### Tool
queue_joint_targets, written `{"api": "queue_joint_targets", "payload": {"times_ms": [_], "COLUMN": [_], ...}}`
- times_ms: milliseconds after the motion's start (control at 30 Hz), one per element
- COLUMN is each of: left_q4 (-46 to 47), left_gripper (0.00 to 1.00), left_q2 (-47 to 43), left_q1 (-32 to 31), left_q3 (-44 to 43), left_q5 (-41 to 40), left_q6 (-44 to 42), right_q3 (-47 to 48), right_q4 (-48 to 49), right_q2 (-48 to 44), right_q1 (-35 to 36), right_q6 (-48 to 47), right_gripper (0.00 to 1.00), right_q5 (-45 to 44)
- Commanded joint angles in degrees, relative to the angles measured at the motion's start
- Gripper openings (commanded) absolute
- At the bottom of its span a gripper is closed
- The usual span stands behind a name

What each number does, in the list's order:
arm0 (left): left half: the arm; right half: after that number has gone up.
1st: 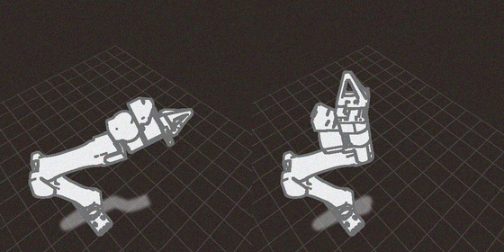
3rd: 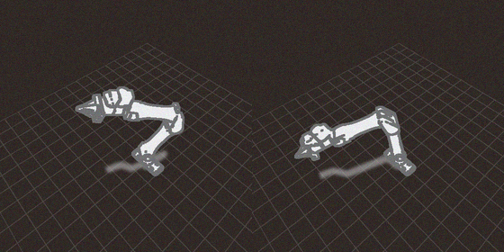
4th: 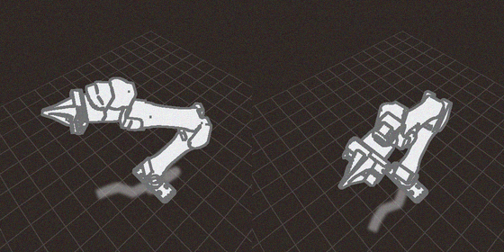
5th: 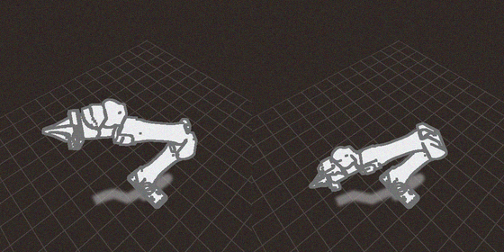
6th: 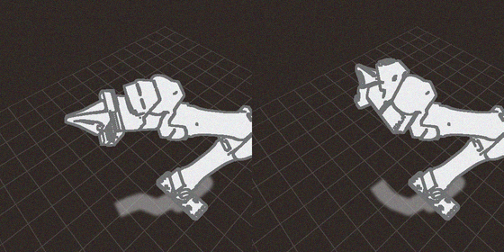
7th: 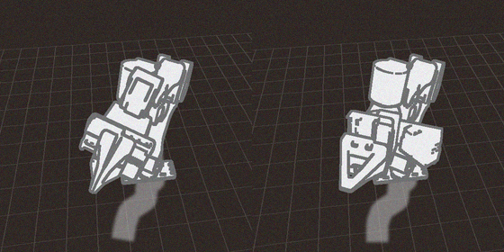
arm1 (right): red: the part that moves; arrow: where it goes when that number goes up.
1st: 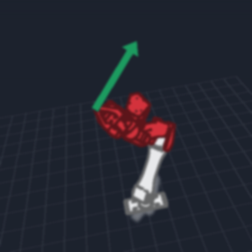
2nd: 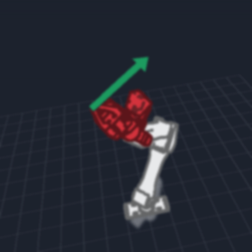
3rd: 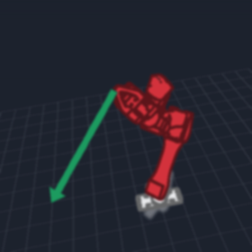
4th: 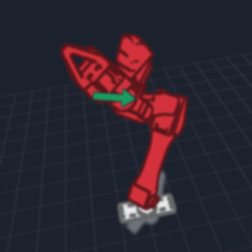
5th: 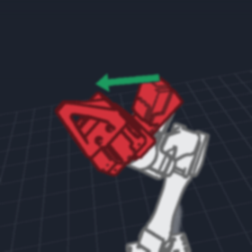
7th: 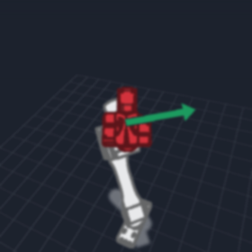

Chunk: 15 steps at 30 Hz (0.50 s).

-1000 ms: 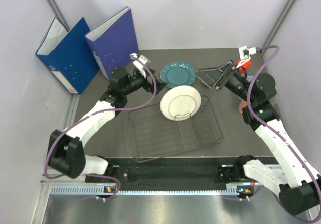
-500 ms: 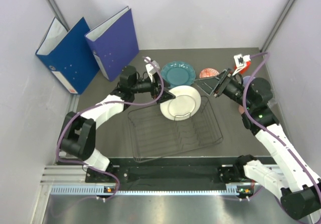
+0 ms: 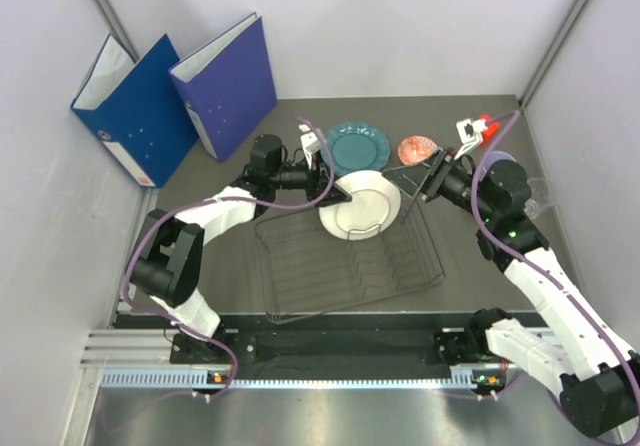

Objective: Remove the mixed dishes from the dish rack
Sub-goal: Pick up the plate from the dish rack.

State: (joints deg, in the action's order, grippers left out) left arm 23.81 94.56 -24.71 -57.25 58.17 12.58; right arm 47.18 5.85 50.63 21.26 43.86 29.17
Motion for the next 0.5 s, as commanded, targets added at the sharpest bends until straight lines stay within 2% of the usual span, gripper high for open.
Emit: {"api": "queue_joint_targets", "payload": {"times_ms": [0,167,400,433,467], "left_q4": [-2.62,-9.31,-10.10,-10.10,-10.36], "left_gripper": [0.62,0.58,0.36,0.17,0.03], "left_q2": [-2.54,-4.03,-4.48,-4.48,-4.30], "left_q1": [-3.05,-5.61,-6.84,-6.84,-6.84], "left_q3": [-1.28,0.04,0.66,0.39,0.13], "left_q5": [1.25,-0.51,-1.31,-1.22,-1.39], "left_q6": [-4.74,-10.02,-10.20,-10.21,-10.47], "right_q3": [-1.12,-2.35,-3.14,-3.23,-3.32], "right_q4": [2.41,3.03,2.94,2.94,3.03], "right_q2": [-1.06,-1.06,-1.59,-1.59,-1.50], "right_q1": [0.45,0.54,0.45,0.45,0.45], "right_q6": [-1.40,-1.05,-1.05,-1.05,-1.05], "right_gripper": [0.56,0.56,0.56,0.55,0.56], "right_q5": [-0.87,-0.87,-1.22,-1.22,-1.31]}}
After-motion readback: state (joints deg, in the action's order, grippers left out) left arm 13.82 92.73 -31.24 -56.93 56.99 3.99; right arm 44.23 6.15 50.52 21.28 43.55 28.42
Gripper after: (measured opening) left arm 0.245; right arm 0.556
